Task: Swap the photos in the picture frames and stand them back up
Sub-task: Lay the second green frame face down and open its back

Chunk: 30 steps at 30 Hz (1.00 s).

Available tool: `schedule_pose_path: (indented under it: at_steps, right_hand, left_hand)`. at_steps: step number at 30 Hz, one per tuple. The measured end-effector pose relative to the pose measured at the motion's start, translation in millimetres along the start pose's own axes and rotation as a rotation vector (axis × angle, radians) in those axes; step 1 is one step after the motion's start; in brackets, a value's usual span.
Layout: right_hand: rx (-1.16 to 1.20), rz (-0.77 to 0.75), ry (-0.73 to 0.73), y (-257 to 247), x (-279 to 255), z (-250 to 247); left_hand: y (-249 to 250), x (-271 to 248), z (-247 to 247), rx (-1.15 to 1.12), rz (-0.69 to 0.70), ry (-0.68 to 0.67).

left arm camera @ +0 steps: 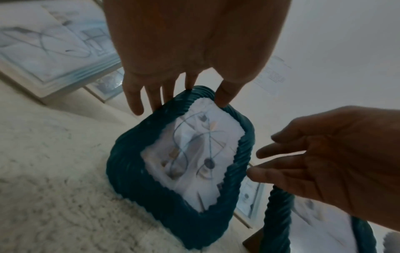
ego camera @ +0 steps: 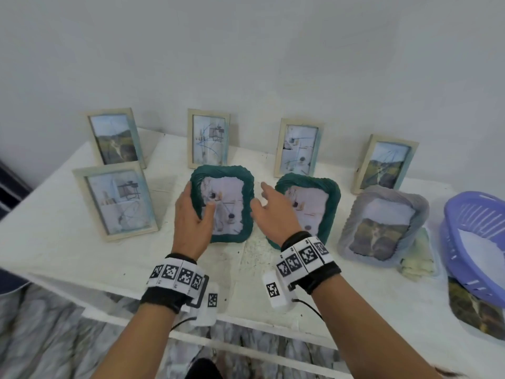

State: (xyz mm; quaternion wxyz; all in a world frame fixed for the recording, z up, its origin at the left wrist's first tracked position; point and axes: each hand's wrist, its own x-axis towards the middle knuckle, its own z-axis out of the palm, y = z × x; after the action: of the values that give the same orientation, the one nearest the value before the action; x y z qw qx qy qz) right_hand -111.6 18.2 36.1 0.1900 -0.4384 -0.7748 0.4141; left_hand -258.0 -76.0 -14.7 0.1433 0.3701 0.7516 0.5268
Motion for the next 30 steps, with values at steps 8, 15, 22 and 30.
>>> schedule_pose_path:
  at_steps: [8, 15, 22, 30]
  right_hand:
    - [0.101, -0.038, 0.179, -8, -6, 18]
    - [0.55, -0.067, 0.212, -8, -62, 17]
    - [0.708, 0.046, 0.396, 22, -114, 18]
    - [0.785, 0.081, 0.364, 35, -161, -6]
  left_hand:
    - [7, -8, -33, 0.049, 0.006, -0.078]
    - [34, -41, -68, -0.011, 0.016, -0.258]
    - [40, -64, -55, 0.076, 0.083, -0.517]
    - [71, -93, -1, -0.293, -0.076, -0.859]
